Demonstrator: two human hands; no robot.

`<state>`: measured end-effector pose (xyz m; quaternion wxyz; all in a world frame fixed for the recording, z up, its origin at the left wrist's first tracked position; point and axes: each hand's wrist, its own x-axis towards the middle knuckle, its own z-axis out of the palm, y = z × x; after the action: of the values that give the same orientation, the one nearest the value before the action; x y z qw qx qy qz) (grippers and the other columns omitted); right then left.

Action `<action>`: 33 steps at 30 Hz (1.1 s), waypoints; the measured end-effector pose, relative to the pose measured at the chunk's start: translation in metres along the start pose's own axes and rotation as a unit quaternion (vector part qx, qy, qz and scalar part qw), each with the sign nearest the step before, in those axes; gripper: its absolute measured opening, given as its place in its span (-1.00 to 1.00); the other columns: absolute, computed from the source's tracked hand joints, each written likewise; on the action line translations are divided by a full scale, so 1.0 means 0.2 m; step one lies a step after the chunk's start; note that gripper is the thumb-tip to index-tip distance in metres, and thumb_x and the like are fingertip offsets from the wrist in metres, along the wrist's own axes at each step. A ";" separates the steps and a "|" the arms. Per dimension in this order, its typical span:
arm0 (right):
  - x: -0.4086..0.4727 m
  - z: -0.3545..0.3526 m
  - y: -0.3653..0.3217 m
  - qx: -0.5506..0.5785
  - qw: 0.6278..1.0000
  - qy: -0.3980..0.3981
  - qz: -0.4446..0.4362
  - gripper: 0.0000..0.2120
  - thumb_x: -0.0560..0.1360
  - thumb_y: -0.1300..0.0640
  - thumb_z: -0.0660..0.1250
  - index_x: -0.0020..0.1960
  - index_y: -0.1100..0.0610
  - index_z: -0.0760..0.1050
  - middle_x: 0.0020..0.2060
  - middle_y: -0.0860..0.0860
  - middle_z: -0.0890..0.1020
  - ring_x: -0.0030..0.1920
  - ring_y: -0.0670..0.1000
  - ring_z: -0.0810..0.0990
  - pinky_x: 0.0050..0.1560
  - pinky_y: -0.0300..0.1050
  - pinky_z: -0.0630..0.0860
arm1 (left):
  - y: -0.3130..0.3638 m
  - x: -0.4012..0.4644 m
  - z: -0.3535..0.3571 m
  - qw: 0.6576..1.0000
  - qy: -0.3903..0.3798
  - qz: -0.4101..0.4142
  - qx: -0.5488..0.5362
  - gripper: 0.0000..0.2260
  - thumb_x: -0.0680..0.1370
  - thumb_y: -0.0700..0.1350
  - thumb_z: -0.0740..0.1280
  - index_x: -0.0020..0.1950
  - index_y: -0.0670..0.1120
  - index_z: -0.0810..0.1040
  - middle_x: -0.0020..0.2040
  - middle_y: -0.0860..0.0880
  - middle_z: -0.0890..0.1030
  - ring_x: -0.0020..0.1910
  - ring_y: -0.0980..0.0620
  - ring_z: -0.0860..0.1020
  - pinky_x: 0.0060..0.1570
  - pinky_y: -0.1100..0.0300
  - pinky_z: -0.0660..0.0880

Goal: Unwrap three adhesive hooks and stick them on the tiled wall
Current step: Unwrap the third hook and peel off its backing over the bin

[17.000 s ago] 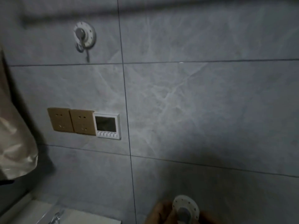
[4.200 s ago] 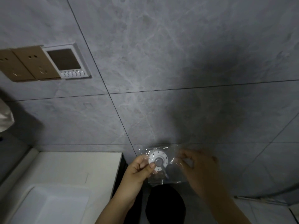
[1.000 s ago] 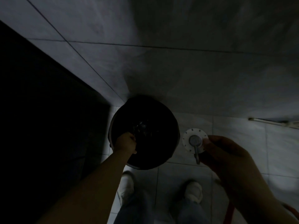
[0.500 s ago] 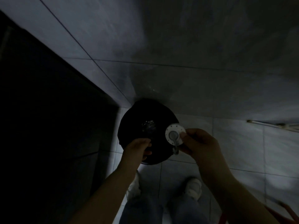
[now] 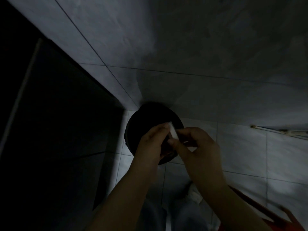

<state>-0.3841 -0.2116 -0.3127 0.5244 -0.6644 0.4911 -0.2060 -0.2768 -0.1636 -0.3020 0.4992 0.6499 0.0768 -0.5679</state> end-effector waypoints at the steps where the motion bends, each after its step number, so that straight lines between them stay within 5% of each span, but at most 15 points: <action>1: 0.00 0.00 0.00 -0.001 1.000 -0.013 -0.008 -0.76 0.34 0.10 0.50 -0.04 -0.11 0.57 -0.14 -0.23 0.61 -0.09 -0.25 0.59 -0.13 -0.52 0.45 | 0.00 -0.01 -0.01 1.000 -0.008 0.003 -0.007 -0.79 0.56 -0.04 0.27 0.13 0.00 0.61 0.10 -0.09 0.67 0.07 -0.01 0.64 0.09 0.11 0.57; 7: -0.01 -0.03 -0.02 0.053 0.991 -0.121 -0.007 -0.66 0.29 0.25 0.52 -0.04 -0.10 0.60 -0.10 -0.21 0.63 -0.08 -0.25 0.62 -0.06 -0.47 0.49 | 0.05 -0.04 -0.09 0.999 -0.020 -0.020 -0.024 -0.65 0.60 -0.08 0.18 0.32 -0.22 0.48 0.27 -0.25 0.56 0.11 -0.10 0.57 -0.12 0.22 0.56; 14: 0.01 -0.05 -0.04 0.042 0.991 -0.127 -0.029 -0.77 0.31 0.32 0.50 -0.08 0.09 0.67 -0.15 -0.16 0.64 -0.13 -0.26 0.62 -0.10 -0.50 0.47 | 0.07 -0.06 -0.07 0.995 -0.031 -0.057 -0.077 -0.62 0.61 -0.08 0.17 0.35 -0.26 0.44 0.33 -0.28 0.51 0.11 -0.09 0.55 -0.14 0.25 0.58; 20: 0.04 -0.04 -0.05 0.014 0.991 -0.117 -0.055 -0.85 0.35 0.28 0.47 -0.16 0.05 0.67 -0.22 -0.18 0.64 -0.17 -0.27 0.61 -0.15 -0.51 0.46 | 0.07 -0.03 -0.09 0.992 -0.047 -0.060 -0.099 -0.61 0.60 -0.05 0.18 0.34 -0.24 0.45 0.30 -0.25 0.54 0.08 -0.06 0.58 -0.20 0.25 0.62; 23: 0.05 -0.03 -0.06 0.034 0.993 -0.109 -0.008 -0.89 0.42 0.04 0.40 -0.29 -0.07 0.60 -0.33 -0.08 0.64 -0.28 -0.23 0.61 -0.27 -0.46 0.46 | 0.05 -0.02 -0.10 0.996 -0.066 -0.037 -0.049 -0.68 0.60 -0.07 0.18 0.27 -0.18 0.52 0.26 -0.24 0.57 0.07 -0.06 0.60 -0.11 0.23 0.61; 26: 0.07 -0.01 -0.08 0.097 0.985 -0.121 0.078 -0.68 0.35 -0.22 0.27 -0.29 0.02 0.57 -0.38 -0.06 0.65 -0.36 -0.17 0.60 -0.33 -0.34 0.51 | 0.04 -0.02 -0.12 0.996 -0.088 -0.003 -0.013 -0.72 0.60 -0.12 0.18 0.24 -0.15 0.55 0.24 -0.22 0.60 0.11 -0.07 0.61 0.04 0.18 0.57; 29: 0.08 0.00 -0.09 0.128 0.970 -0.137 0.157 -0.64 0.43 -0.16 0.26 -0.25 0.13 0.57 -0.40 -0.06 0.64 -0.35 -0.15 0.61 -0.35 -0.35 0.51 | 0.05 -0.02 -0.15 0.994 -0.101 0.045 0.019 -0.71 0.53 -0.13 0.24 0.23 -0.10 0.56 0.22 -0.16 0.62 0.22 -0.08 0.58 0.12 0.18 0.54; 33: 0.10 -0.01 -0.10 0.146 0.948 -0.179 0.221 -0.69 0.53 -0.02 0.22 -0.15 0.19 0.58 -0.37 0.00 0.63 -0.34 -0.09 0.59 -0.37 -0.28 0.48 | 0.07 -0.04 -0.19 0.981 -0.120 0.113 0.105 -0.68 0.33 0.02 0.37 0.07 0.13 0.63 0.11 0.05 0.69 0.13 0.10 0.62 0.08 0.22 0.57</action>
<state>-0.3675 -0.2306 -0.2988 0.7273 -0.4813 0.4881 -0.0326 -0.2444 -0.1392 -0.2932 0.4950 0.6300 -0.1174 -0.5868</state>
